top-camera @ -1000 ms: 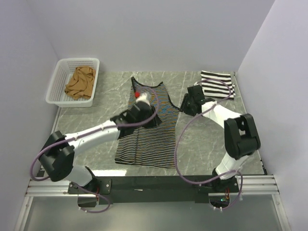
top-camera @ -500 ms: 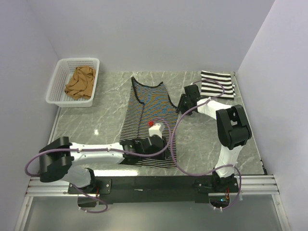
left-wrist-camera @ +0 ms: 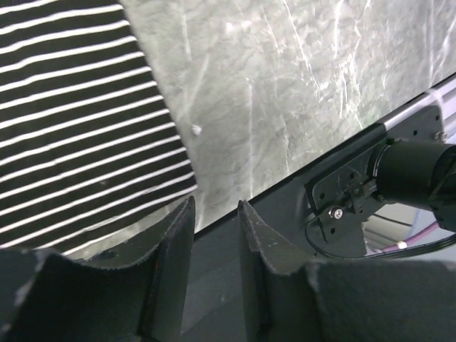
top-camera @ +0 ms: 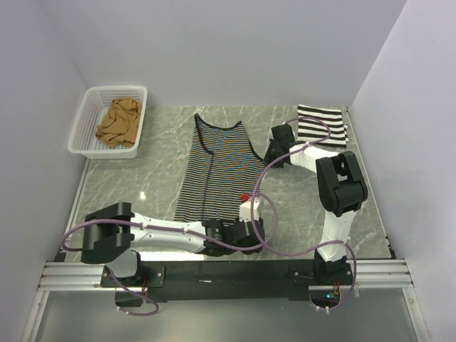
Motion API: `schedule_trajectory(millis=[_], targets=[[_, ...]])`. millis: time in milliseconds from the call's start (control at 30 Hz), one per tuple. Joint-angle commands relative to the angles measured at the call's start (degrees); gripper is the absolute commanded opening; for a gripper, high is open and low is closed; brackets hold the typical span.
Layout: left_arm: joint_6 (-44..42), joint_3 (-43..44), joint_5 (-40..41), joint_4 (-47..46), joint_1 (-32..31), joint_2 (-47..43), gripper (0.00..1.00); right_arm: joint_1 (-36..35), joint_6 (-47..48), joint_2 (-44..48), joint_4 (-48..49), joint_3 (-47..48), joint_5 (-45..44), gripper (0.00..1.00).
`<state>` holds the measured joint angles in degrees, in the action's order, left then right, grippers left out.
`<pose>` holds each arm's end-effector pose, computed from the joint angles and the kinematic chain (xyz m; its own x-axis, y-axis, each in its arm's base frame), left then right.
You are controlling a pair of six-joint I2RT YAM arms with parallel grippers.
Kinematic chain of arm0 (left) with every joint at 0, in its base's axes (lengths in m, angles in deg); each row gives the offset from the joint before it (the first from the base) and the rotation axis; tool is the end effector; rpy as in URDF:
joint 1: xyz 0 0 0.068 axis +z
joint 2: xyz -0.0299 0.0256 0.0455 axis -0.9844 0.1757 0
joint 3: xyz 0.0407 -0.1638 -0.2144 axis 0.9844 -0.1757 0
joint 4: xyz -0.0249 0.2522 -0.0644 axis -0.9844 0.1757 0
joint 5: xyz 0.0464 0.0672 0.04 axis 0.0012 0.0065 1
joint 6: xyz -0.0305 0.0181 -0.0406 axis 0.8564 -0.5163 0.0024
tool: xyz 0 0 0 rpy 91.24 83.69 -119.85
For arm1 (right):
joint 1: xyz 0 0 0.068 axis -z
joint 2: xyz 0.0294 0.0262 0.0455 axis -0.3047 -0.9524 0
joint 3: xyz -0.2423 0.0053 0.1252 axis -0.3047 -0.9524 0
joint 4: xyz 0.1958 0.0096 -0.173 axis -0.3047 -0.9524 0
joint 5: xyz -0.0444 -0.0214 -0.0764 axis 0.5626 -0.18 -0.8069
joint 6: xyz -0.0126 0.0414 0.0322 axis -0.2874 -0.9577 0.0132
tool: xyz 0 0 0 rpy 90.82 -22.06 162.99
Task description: Fold and stack the tank tops
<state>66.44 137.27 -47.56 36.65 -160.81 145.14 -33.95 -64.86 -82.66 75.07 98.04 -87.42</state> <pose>0.0653 -0.3263 0.2047 -0.8189 -0.0071 -0.5738 0.3357 0.8051 -0.4891 0.3866 0.1132 0.1539 -0.8048 0.3349 -0.4900 0.1764 0.9232 0.3413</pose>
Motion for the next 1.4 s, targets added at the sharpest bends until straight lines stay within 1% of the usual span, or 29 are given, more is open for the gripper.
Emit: schedule_trajectory(millis=[0,133,267,333,467,733,833,1000,1033,1067,1167,1200,1367], targets=[[-1.6,5.3,5.2,4.6,-2.7,2.9,0.37,0.8,-0.2,0.5,0.3,-1.2,-2.7,0.00],[-1.1,8.7,8.4,9.5,-4.2,6.1,0.39,1.5,-1.1,3.7,2.0,-5.5,-2.0,0.00],[0.5,9.8,11.2,12.8,-5.5,7.8,0.42,2.1,-2.2,7.9,3.5,-10.0,-1.5,0.00],[0.7,9.6,11.3,12.5,-5.9,7.9,0.44,2.1,-2.4,8.8,3.8,-10.7,0.4,0.00],[0.4,10.4,10.9,11.9,-6.2,9.8,0.45,2.1,-2.8,10.6,3.8,-12.3,1.1,0.00],[3.1,15.3,12.9,19.7,-7.5,15.6,0.42,2.6,-2.3,12.5,2.9,-12.2,0.5,0.00],[3.8,16.0,13.4,21.0,-7.9,16.7,0.40,2.9,-2.1,12.5,2.3,-11.5,0.5,0.00],[3.7,16.1,13.3,20.5,-8.4,17.5,0.29,3.4,-1.9,12.9,1.7,-10.7,0.8,0.00],[3.6,16.2,13.2,20.6,-8.4,17.7,0.25,3.5,-1.9,12.8,1.6,-10.5,0.8,0.00],[3.4,16.5,13.2,20.6,-8.5,17.7,0.17,3.6,-1.9,12.8,1.5,-10.4,0.9,0.00],[2.4,16.3,13.2,19.4,-8.9,16.4,0.04,4.0,-1.6,13.4,1.0,-10.4,0.5,0.00],[2.3,15.7,12.8,18.6,-9.0,15.7,0.01,4.1,-1.3,13.6,0.9,-10.4,0.3,0.00],[0.2,8.4,10.3,7.5,-9.0,7.9,0.01,5.0,-0.7,15.8,-0.1,-11.2,-1.2,0.00]])
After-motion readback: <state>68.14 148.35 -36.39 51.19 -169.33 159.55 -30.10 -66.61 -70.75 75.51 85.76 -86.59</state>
